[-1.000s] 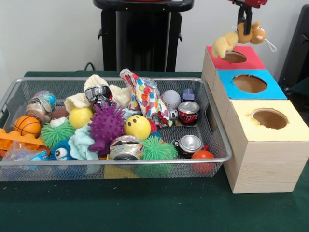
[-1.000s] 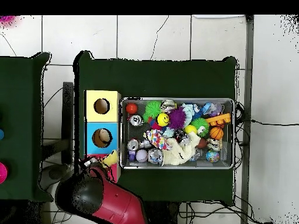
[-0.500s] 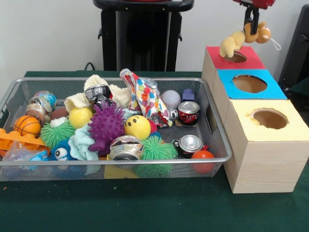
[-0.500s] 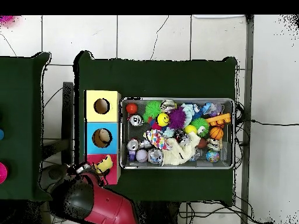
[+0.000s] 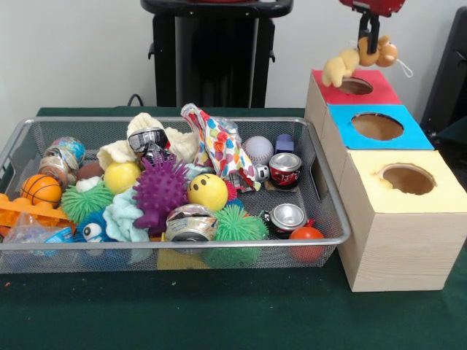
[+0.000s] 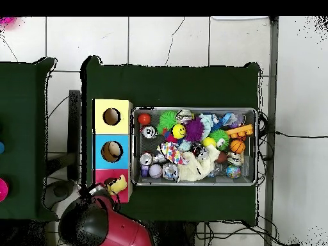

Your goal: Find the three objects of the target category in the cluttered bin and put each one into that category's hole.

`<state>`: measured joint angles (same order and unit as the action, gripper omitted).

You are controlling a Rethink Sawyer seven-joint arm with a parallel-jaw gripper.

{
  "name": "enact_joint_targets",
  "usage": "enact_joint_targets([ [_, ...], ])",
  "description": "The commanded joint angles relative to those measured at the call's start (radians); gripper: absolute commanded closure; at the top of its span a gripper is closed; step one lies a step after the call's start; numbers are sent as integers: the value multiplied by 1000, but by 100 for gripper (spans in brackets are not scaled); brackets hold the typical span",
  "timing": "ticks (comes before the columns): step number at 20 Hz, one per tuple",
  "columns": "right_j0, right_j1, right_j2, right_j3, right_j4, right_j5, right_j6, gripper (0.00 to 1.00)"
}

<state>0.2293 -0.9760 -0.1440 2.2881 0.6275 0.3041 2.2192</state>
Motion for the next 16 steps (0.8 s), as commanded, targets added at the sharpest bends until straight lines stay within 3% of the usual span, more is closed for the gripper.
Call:
enact_joint_targets([
  [1, -50, 13, 130, 57, 37, -85, 164, 100],
  [4, -58, 19, 130, 51, 25, -86, 168, 100],
  [16, 44, 81, 73, -13, 25, -64, 233, 100],
])
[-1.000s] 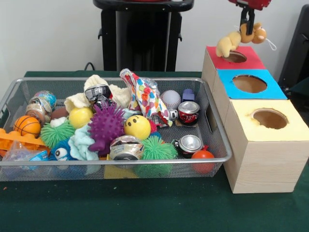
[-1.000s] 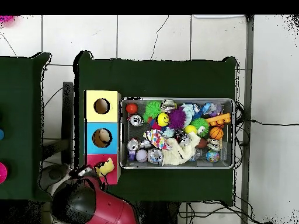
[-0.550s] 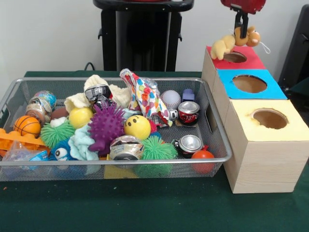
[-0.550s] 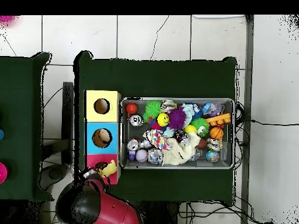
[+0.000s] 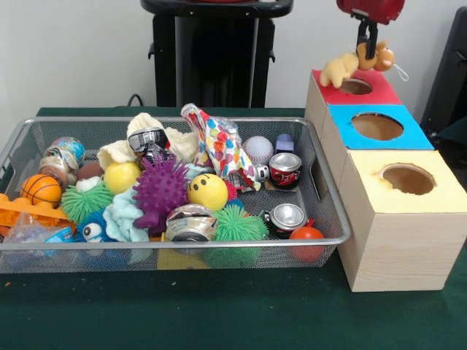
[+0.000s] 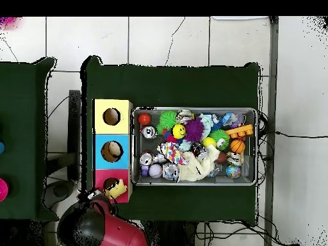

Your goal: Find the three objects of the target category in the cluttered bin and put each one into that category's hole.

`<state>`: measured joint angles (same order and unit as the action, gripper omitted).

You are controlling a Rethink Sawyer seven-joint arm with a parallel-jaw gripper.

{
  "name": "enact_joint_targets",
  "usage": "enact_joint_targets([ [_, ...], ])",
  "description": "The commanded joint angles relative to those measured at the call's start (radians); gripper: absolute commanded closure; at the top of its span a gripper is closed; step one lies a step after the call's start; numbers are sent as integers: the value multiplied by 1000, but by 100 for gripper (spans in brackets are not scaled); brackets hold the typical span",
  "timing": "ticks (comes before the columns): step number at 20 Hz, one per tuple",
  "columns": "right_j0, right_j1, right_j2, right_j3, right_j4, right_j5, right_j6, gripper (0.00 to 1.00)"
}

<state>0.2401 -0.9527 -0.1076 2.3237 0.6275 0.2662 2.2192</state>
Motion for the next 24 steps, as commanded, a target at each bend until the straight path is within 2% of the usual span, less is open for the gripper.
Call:
enact_joint_targets([
  [1, 44, 61, 32, -54, 29, -24, 240, 100],
  [9, 149, 123, -26, -142, 55, 18, 302, 100],
  [15, 126, 143, -15, -149, 72, -7, 276, 100],
  [24, 74, 119, 25, -97, 71, -52, 237, 100],
])
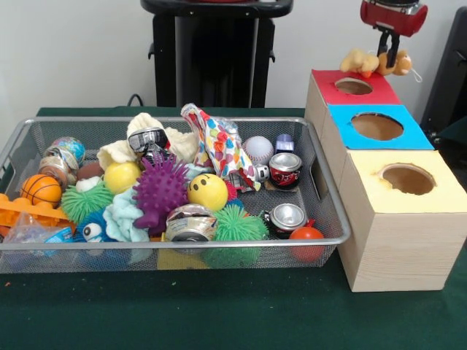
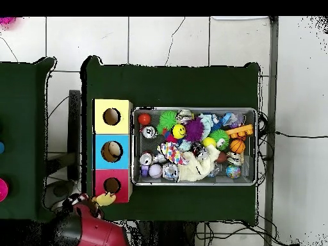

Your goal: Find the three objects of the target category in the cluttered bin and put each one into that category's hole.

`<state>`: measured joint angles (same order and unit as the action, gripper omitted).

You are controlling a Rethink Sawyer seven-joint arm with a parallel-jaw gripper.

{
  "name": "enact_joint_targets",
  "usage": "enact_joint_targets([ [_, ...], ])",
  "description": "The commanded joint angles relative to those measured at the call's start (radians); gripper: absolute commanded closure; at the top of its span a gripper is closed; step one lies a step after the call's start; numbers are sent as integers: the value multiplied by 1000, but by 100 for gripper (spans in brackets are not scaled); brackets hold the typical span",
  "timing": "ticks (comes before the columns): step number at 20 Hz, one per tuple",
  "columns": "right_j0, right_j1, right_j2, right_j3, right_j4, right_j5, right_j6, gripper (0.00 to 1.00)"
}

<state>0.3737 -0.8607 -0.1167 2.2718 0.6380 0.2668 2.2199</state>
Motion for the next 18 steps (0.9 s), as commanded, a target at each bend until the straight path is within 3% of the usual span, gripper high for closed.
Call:
enact_joint_targets([
  [1, -73, 21, 39, -43, 55, -44, 222, 100],
  [9, -117, -10, 19, -83, 11, 53, 178, 100],
  [18, -130, 1, 21, -95, 4, 37, 178, 100],
])
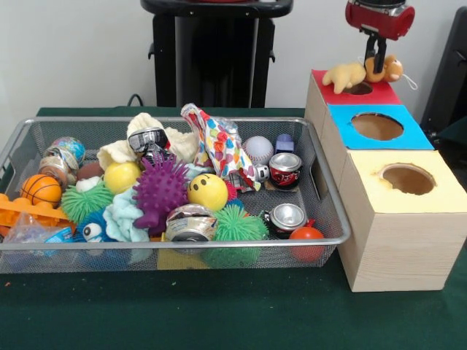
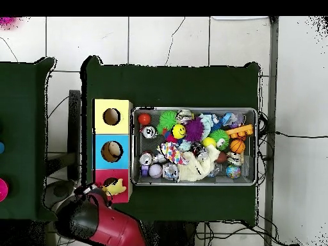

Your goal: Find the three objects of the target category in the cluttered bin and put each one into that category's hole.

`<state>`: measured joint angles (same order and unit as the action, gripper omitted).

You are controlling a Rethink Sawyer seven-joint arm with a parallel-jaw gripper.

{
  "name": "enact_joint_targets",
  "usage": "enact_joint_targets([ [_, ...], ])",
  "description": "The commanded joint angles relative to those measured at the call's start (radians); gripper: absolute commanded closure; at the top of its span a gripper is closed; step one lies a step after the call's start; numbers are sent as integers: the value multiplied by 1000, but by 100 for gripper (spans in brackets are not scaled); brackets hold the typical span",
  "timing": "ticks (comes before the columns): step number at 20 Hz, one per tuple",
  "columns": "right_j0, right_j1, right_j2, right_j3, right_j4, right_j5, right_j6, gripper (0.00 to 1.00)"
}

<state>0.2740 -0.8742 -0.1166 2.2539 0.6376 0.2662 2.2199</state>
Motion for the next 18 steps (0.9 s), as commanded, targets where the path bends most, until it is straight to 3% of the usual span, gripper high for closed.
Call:
enact_joint_targets([
  [1, -29, 14, 21, -77, 3, 36, 179, 100],
  [18, -28, 18, 48, -49, 12, -20, 180, 100],
])
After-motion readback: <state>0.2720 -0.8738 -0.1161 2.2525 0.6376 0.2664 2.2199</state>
